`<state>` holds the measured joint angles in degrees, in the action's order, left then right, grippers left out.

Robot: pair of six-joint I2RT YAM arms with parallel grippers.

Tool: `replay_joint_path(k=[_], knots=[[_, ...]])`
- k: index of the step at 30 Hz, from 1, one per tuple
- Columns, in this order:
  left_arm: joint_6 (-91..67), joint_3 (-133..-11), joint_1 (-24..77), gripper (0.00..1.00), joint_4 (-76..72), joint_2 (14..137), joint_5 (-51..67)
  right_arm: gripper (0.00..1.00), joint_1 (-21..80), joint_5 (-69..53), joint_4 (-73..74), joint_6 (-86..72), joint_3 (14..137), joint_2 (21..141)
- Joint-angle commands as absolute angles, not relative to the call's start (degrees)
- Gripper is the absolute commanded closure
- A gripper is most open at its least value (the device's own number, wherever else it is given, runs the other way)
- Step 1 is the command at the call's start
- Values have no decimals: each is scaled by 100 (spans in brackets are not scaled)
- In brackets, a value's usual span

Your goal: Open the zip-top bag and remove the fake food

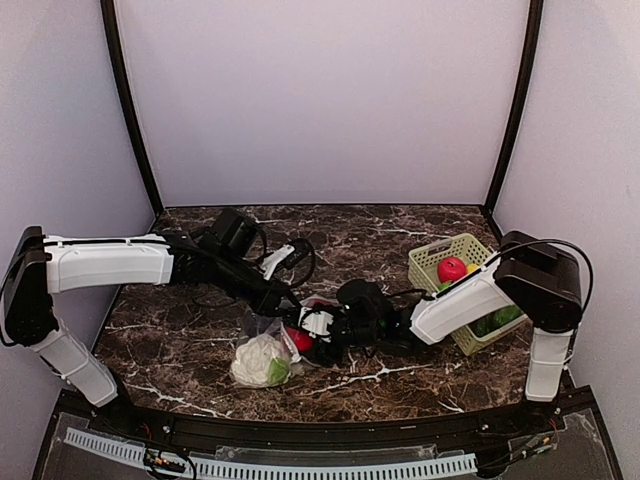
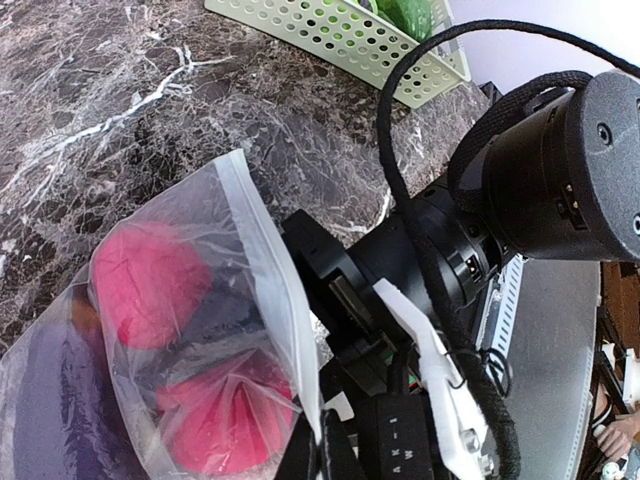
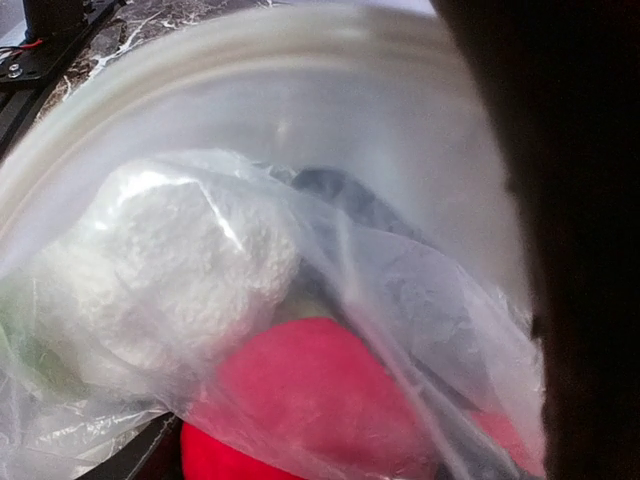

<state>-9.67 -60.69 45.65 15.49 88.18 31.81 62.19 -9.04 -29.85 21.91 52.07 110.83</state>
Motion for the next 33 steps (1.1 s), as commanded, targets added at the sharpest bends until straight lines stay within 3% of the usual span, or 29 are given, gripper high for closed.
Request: replay_joint_path(k=[1,4,33], knots=[[-987,-6136,4658,99,1252,8706,3507,28,6228,-592,-2111,2041,5226,11269],[-989,-6118,4658,99,1246,8700,3475,33,6276,-605,-2095,1982,5061,10859],[-1048,-6315,4658,99,1238,8919,3402,38,6383,-276,-1783,1426,3977,7954]])
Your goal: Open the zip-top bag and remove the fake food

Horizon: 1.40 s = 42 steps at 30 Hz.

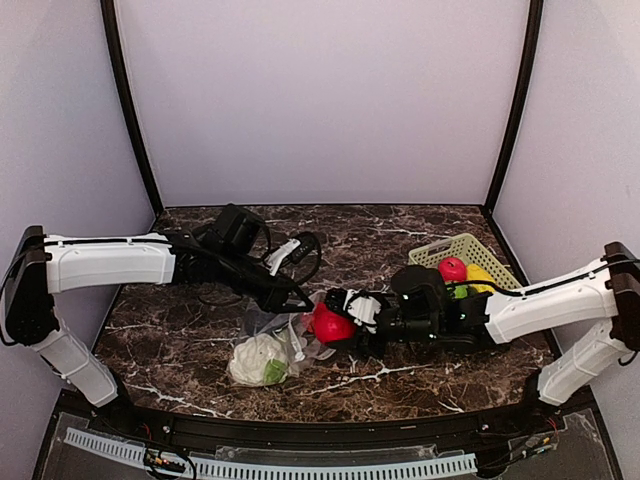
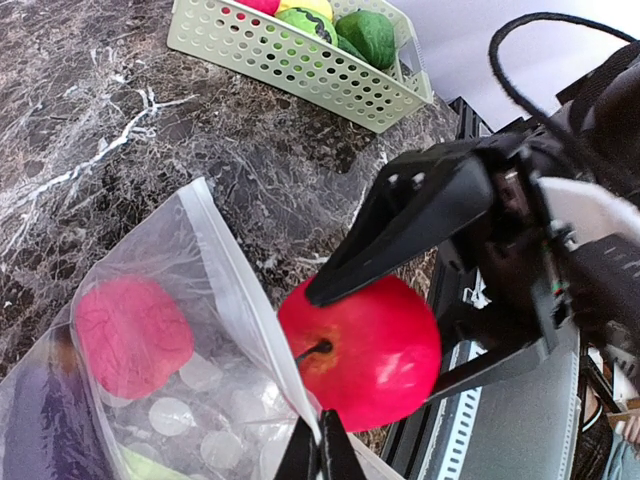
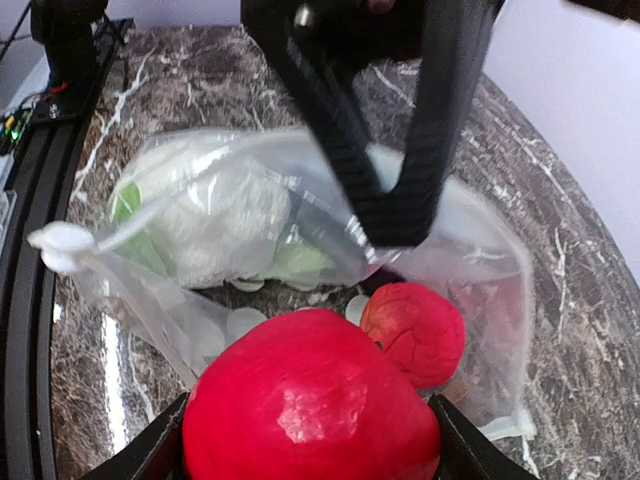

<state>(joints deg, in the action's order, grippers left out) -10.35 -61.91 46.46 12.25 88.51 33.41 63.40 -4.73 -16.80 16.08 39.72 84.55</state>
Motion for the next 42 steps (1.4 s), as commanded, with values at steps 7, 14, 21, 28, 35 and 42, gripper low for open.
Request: replay_joint_path(k=[7,14,21,28,35,42], knots=[[-1109,-6303,4658,99,1168,8846,3397,37,5695,-120,-1548,1321,3887,7249],[-1151,-6280,4658,99,1120,8831,3408,36,4554,-20,-1136,847,4139,6958],[-1191,-6301,4658,99,1074,8796,3426,36,3054,-20,-513,4,4581,7175],[-1202,-6266,4658,99,1041,8756,3412,33,2180,-204,-283,-565,4606,7509],[-1205,-6245,4658,99,1026,8750,3415,30,1885,-174,-287,-681,4650,8213],[-1170,-6242,4658,99,1079,8739,3385,13,1819,-35,-325,-635,4715,8469]])
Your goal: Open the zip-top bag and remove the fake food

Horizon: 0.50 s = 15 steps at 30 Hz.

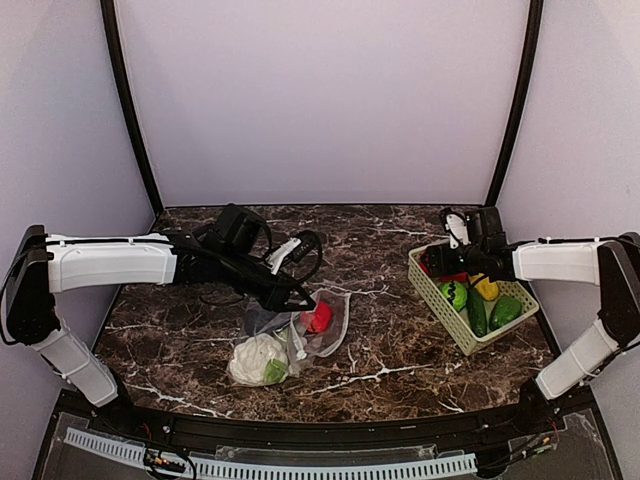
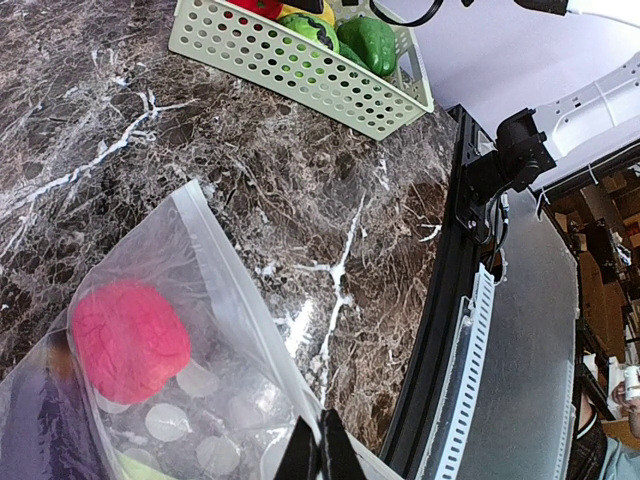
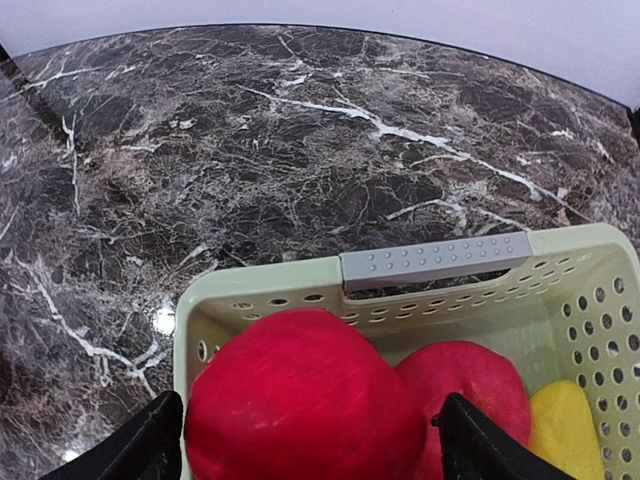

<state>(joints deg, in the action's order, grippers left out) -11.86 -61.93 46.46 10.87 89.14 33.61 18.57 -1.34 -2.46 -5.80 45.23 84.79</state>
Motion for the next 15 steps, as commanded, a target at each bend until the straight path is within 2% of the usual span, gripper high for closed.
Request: replay_joint_path(k=[1,2,3,9,15], knots=[[-1165,-6241,4658,99,1074,8738,3384,7,1819,-25,-318,-641,4715,8452],[-1161,-6247,4654,99,1082,8745,3384,2,1817,-19,-323,-654,4699,8414],[-1165,-6252,4656,99,1088,8750,3388,1,1819,-39,-336,-647,4678,8362],[-1128,-6249,4658,99,1129,8733,3384,1,1904,-666,-430,-338,4595,7850],[-1146,-6268,4658,99,1129,8741,3379,5,2694,-1700,-958,188,4287,7314]])
